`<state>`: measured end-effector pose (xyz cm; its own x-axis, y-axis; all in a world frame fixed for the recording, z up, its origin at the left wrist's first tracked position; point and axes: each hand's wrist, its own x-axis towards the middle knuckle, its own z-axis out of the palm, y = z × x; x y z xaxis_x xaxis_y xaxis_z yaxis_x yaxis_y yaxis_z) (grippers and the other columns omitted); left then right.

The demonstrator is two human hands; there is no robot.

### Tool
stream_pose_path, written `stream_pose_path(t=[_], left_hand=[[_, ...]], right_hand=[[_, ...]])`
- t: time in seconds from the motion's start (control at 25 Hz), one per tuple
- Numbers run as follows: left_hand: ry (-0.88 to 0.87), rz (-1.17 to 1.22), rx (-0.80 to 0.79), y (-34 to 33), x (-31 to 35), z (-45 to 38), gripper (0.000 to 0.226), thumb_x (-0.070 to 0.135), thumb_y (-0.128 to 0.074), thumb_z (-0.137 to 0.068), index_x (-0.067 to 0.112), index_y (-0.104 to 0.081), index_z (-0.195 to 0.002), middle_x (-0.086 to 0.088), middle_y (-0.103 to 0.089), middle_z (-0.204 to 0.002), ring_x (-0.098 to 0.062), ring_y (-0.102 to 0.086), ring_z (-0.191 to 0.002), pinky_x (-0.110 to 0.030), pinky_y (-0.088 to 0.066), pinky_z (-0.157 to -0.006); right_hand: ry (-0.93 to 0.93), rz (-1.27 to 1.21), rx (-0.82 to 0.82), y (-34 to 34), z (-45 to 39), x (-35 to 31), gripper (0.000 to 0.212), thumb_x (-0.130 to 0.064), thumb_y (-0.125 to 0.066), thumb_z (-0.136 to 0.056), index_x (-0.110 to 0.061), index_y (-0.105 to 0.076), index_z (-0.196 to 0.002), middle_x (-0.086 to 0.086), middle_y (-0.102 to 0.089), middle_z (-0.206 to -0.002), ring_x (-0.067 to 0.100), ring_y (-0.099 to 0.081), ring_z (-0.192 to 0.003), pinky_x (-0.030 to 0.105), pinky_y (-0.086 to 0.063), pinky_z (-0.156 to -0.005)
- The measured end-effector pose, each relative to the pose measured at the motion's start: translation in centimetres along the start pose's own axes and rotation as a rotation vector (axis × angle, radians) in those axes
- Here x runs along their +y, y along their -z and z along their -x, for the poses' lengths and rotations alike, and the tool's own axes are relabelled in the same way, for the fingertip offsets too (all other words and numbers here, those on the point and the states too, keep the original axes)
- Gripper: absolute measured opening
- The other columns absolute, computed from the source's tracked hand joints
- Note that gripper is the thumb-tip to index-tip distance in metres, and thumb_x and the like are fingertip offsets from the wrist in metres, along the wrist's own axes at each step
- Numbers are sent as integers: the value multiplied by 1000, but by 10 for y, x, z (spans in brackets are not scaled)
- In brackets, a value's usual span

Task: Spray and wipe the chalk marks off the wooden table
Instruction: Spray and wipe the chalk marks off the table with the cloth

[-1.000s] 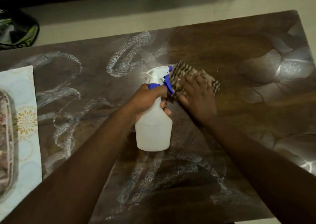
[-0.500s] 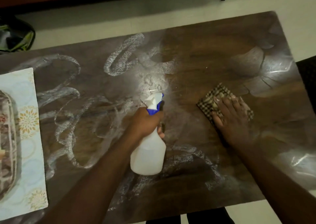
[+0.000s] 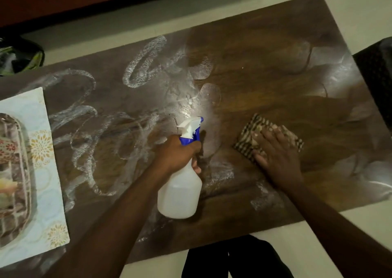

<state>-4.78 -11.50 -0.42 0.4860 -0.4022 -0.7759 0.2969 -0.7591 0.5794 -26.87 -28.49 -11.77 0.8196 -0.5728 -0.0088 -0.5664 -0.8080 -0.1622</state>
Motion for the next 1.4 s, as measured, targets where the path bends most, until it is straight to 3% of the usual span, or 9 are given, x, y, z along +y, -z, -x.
stream_pose_path(t=[0.12, 0.32, 0.52, 0.68, 0.76, 0.92, 1.12, 1.32, 1.4], left_hand=[[-34, -35, 30, -17, -4, 5, 10, 11, -60, -89, 2, -64, -90, -8, -62, -50, -19, -67, -45, -27, -58, -54], [-48, -49, 62, -48, -16, 28, 11, 10, -57, -89, 1, -64, -86, -5, -60, -45, -19, -66, -43, -23, -53, -50], [-44, -43, 47, -66, -45, 51, 11, 11, -56, -87, 4, -63, -85, -10, -60, -52, -28, -69, -53, -39, -58, -66], [-42, -57, 62, -88, -61, 63, 10, 12, -57, -89, 4, -63, -90, -11, -61, -53, -26, -70, -52, -28, -56, -59], [-49, -71, 54, -96, -59, 71, 8, 10, -57, -90, 3, -60, -93, -13, -61, -54, -25, -69, -49, -22, -54, -52], [-91, -70, 25, -109, -58, 67, 16, 9, -57, -89, -3, -63, -99, -9, -60, -48, -31, -67, -52, -40, -60, -61], [-127, -78, 18, -115, -72, 73, 5, 8, -57, -88, 10, -61, -86, -11, -61, -49, -30, -67, -50, -49, -60, -71], [-104, -76, 17, -99, -86, 88, 8, 12, -57, -88, 20, -58, -85, -17, -64, -61, -34, -71, -59, -48, -60, -75], [-102, -96, 31, -84, -96, 84, 10, 19, -58, -84, 12, -65, -85, -13, -68, -57, -36, -74, -65, -50, -60, -80]], right_hand=[[-279, -50, 97, -2, -29, -48, 51, -45, -41, -87, -25, -49, -133, 3, -48, -141, 29, -32, -136, 55, -25, -107], [306, -44, 4, -11, 69, -33, 48, -46, -47, -88, -29, -51, -133, -3, -47, -143, 23, -33, -137, 50, -25, -110], [-159, -29, 74, -7, 64, -26, 49, -46, -43, -88, -27, -49, -134, 1, -49, -141, 26, -31, -136, 50, -15, -112], [273, -51, 21, -10, 140, -25, 50, -45, -48, -87, -29, -48, -134, -1, -47, -143, 25, -33, -137, 52, -25, -109], [156, -32, 48, -3, 147, 11, 52, -44, -48, -85, -29, -46, -135, 1, -49, -141, 25, -33, -136, 54, -29, -106], [-298, -39, 103, -5, 108, -19, 50, -43, -44, -88, -25, -48, -134, 3, -46, -143, 27, -29, -138, 53, -18, -110], [38, -32, 103, -11, 146, -7, 47, -44, -45, -89, -27, -51, -132, 1, -50, -140, 24, -33, -137, 48, -18, -110], [-376, -57, 169, -16, 124, -62, 46, -44, -46, -87, -26, -51, -130, 1, -50, -139, 27, -32, -135, 52, -23, -107], [-144, -98, 116, -23, 128, -99, 47, -45, -47, -86, -27, -50, -130, 0, -51, -139, 26, -33, -135, 53, -26, -106]])
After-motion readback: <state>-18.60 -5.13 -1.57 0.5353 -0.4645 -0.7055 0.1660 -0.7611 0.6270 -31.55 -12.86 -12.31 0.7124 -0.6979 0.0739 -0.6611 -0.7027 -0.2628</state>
